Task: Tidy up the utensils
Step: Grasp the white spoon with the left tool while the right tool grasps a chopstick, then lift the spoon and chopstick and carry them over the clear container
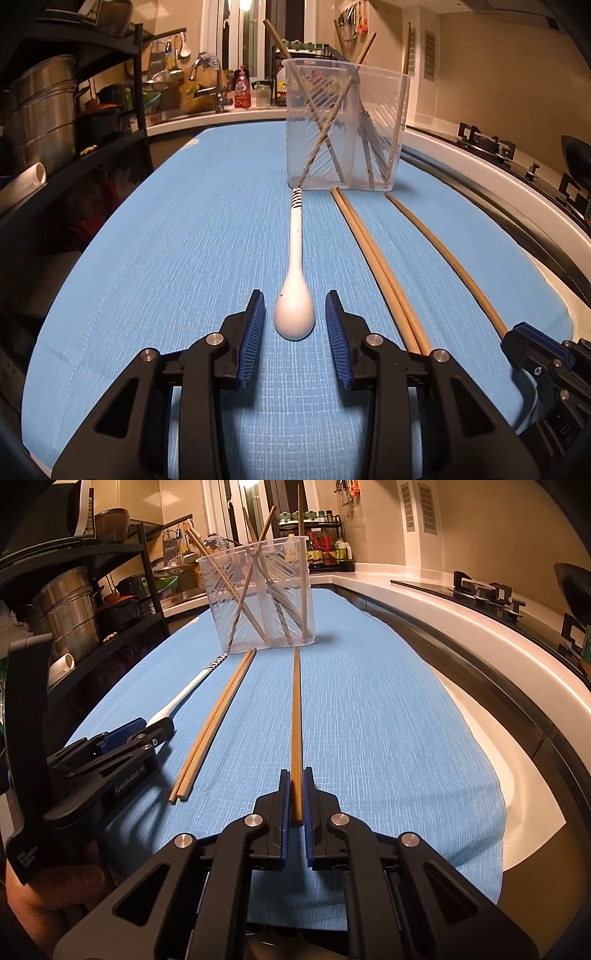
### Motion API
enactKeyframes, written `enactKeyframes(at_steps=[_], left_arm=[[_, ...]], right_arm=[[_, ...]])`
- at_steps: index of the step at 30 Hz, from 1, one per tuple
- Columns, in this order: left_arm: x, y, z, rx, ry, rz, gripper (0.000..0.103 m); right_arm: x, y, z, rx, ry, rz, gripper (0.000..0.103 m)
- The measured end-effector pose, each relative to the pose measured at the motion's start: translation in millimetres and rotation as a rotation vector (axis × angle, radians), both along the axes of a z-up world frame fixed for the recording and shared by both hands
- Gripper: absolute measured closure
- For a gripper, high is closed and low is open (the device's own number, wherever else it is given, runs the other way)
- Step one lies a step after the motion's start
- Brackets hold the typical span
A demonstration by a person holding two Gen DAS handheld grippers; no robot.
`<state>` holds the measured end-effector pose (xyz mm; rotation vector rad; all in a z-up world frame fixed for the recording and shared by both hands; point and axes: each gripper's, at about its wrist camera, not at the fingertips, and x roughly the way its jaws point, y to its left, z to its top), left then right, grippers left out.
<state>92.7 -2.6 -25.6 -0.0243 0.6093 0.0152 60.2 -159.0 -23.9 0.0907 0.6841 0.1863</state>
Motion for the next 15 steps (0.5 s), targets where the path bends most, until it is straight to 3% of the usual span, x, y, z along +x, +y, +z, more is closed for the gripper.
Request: enactKeyframes(at_steps=[1, 15], left_arm=[[-1, 0, -1, 0.001, -0.011, -0.006, 0.080], [-25, 5, 22, 0.034, -0.097, -0.071, 0.081]], right_arm=[[0, 0, 0, -0.002, -0.001, 0.000, 0.096], [-5, 2, 11, -0.034, -0.014, -0.013, 0.097]])
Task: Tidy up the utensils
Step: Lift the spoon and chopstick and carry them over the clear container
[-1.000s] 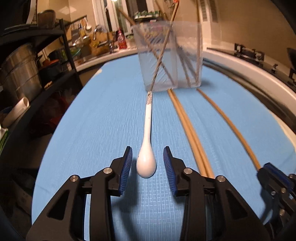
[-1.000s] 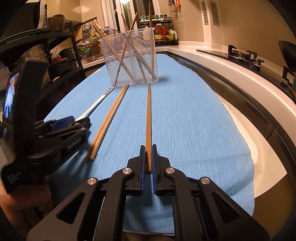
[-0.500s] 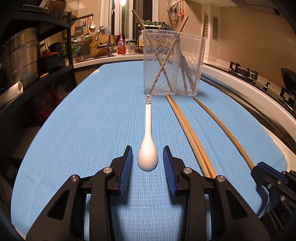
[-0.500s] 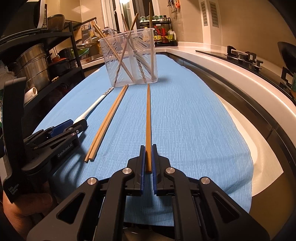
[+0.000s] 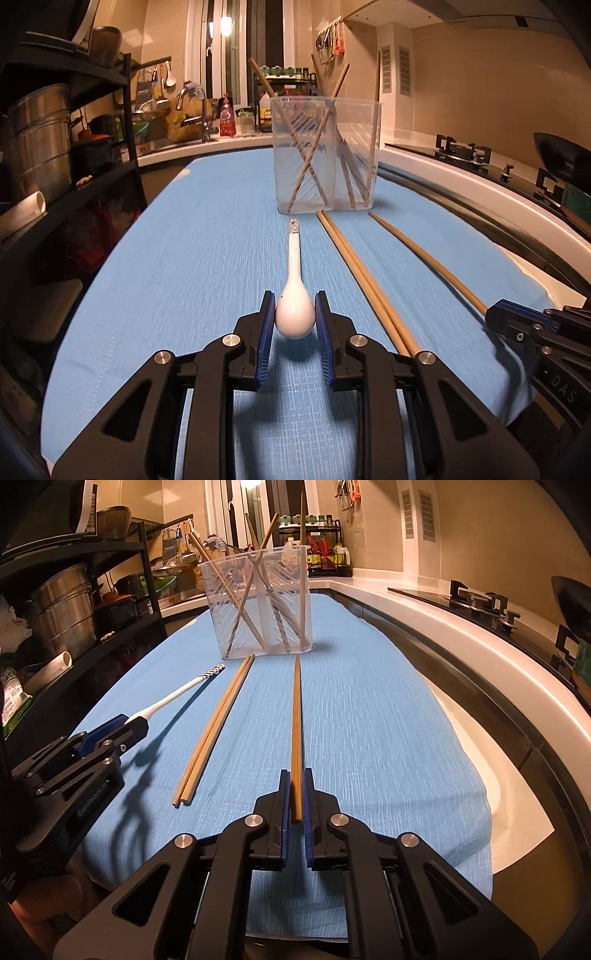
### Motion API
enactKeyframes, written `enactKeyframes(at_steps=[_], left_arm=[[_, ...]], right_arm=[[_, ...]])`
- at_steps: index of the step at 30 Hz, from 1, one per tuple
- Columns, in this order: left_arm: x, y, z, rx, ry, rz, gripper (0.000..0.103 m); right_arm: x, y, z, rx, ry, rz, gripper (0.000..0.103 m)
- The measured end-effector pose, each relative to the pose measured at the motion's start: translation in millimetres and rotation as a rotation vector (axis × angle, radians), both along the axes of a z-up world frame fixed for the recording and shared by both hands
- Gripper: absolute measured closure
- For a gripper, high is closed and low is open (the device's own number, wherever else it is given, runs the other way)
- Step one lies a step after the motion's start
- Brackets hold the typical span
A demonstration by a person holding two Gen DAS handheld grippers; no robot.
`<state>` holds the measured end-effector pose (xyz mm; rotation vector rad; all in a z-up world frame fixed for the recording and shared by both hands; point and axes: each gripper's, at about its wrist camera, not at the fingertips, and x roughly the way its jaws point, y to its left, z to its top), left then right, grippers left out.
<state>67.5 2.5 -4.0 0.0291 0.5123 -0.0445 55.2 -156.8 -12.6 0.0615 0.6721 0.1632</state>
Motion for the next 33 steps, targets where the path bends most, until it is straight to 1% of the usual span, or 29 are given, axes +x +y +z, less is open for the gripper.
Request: enactKeyframes(at_steps=[6, 10, 16, 25, 32, 33], left_arm=[[-12, 4, 12, 0.013, -0.050, 0.004, 0.081], [-20, 1, 28, 0.033, -0.113, 0.000, 0.081], [-20, -1, 54, 0.051, -0.185, -0.010, 0.081], [-4, -1, 94, 0.065, -0.259, -0.024, 0.081], [8, 2, 119, 0.052, -0.278, -0.044, 0.081], [10, 4, 122, 0.039, -0.271, -0.051, 0.082]], right_arm=[[-7, 1, 11, -0.011, -0.026, 0.003, 0.097], [-14, -2, 19, -0.010, -0.049, 0.000, 0.097], [-17, -6, 37, -0.006, -0.086, -0.002, 0.097], [-12, -8, 85, -0.028, -0.185, 0.006, 0.097], [-1, -15, 126, -0.033, -0.259, -0.002, 0.097], [0, -15, 132, -0.034, -0.271, -0.003, 0.097]])
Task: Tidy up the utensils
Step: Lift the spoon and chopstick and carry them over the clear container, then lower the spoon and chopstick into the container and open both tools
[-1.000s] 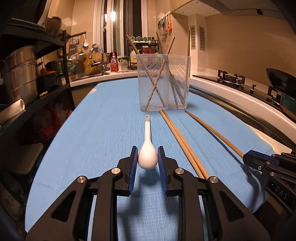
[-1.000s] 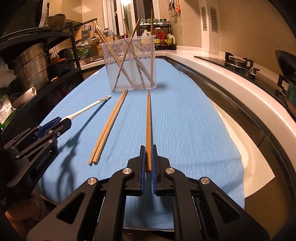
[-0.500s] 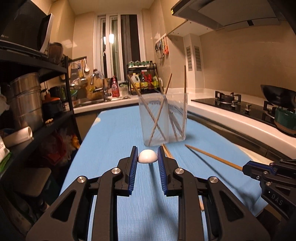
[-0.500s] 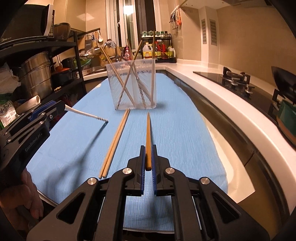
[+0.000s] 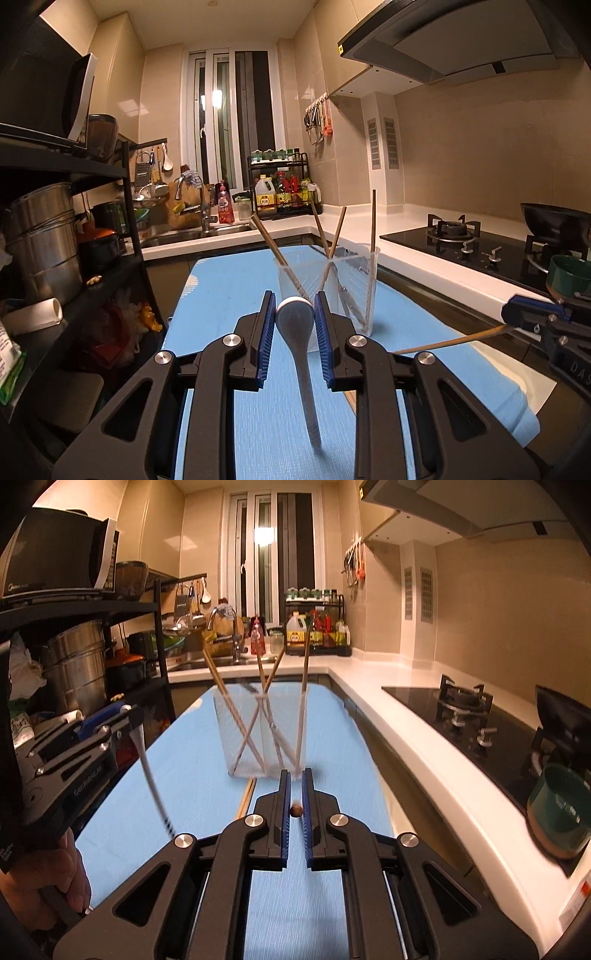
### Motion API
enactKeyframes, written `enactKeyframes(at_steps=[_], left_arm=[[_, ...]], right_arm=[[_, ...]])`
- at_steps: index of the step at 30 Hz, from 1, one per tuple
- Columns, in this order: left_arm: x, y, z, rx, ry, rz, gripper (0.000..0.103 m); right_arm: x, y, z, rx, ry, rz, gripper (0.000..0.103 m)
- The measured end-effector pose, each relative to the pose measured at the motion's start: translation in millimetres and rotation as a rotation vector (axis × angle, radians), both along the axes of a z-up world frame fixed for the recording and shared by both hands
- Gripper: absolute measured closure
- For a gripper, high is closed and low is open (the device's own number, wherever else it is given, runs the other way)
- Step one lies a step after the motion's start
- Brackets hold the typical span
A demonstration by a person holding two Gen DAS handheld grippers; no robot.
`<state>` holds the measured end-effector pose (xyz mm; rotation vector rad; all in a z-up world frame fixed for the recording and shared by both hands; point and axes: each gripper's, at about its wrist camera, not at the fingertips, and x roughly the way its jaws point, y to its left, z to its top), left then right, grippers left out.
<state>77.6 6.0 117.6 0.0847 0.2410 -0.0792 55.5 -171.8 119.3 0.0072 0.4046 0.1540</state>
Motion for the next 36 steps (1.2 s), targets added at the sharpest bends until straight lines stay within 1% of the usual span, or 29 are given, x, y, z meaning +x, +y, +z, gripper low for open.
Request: enactKeyframes(at_steps=[3, 7, 10, 14, 24, 36], left_arm=[[6, 4, 7, -0.036, 0.033, -0.015, 0.082], [12, 7, 14, -0.051, 0.053, -0.021, 0.082], [16, 11, 17, -0.077, 0.082, -0.024, 0.082], [22, 12, 21, -0.074, 0.105, -0.020, 0.082], [30, 10, 34, -0.057, 0.143, -0.018, 0.082], [40, 15, 44, -0.059, 0.172, -0.041, 0.083]], right_arm=[[5, -2, 20, 0.008, -0.028, 0.005, 0.097], [12, 1, 43, -0.004, -0.057, 0.014, 0.097], [19, 3, 54, 0.000, -0.055, 0.025, 0.097], [25, 7, 65, -0.008, -0.048, 0.035, 0.097], [36, 20, 80, -0.039, -0.037, 0.065, 0.097], [45, 20, 88, -0.044, -0.046, 0.066, 0.097]])
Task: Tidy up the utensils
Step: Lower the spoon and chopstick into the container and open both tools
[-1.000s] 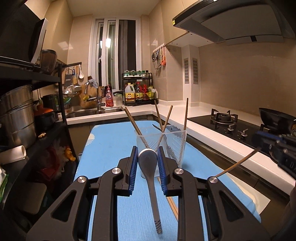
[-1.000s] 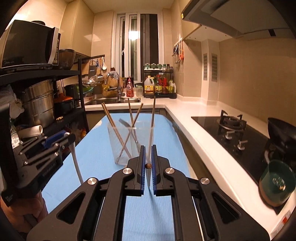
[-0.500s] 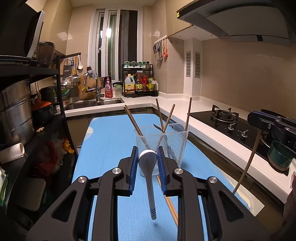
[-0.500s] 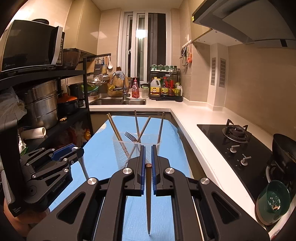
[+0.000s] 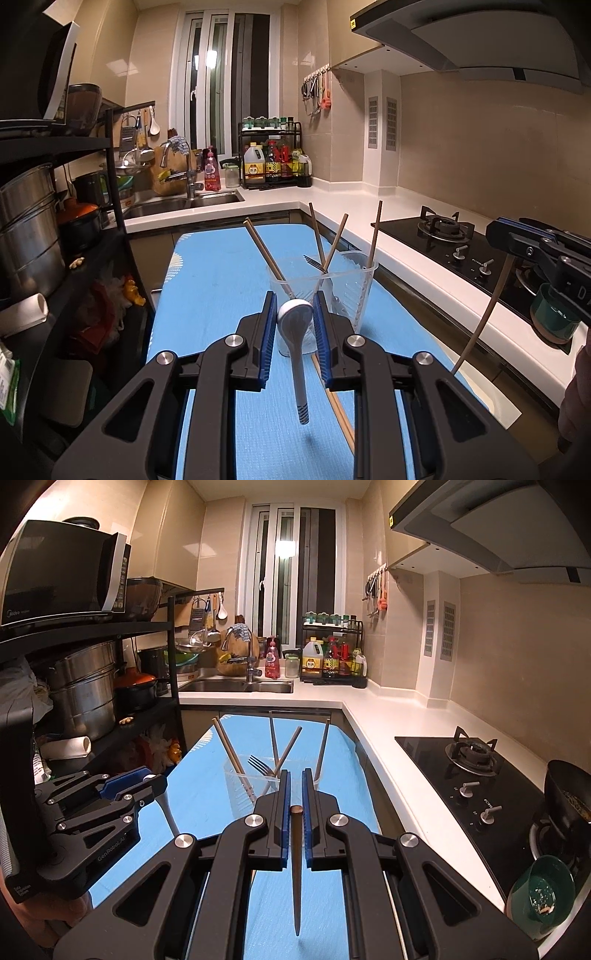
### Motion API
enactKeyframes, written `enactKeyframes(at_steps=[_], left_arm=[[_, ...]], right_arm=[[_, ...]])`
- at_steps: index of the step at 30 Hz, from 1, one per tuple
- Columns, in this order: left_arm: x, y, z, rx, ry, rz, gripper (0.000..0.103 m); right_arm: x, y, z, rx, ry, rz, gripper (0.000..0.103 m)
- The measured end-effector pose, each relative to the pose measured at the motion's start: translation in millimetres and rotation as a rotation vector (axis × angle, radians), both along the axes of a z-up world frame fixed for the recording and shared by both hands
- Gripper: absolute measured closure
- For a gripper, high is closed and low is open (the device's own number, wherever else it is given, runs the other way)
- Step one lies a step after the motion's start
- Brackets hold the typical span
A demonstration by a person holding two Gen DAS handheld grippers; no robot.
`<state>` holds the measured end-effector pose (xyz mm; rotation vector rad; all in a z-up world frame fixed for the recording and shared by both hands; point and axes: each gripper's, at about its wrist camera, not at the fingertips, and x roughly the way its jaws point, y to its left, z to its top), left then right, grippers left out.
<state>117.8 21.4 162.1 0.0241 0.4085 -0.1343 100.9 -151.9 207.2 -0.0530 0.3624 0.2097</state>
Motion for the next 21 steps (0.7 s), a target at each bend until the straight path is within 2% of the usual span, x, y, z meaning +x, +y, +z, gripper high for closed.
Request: enactKeyframes(at_steps=[13, 18, 21], left_arm=[[35, 18, 26, 0.006, 0.028, -0.042, 0.085], [60, 21, 58, 0.020, 0.008, -0.060, 0.087], [73, 22, 79, 0.017, -0.010, -0.067, 0.093]], right_arm=[[39, 3, 22, 0.007, -0.012, 0.033, 0.097], [62, 8, 49, 0.011, -0.044, 0.058, 0.097], [74, 12, 71, 0.020, -0.074, 0.079, 0.097]])
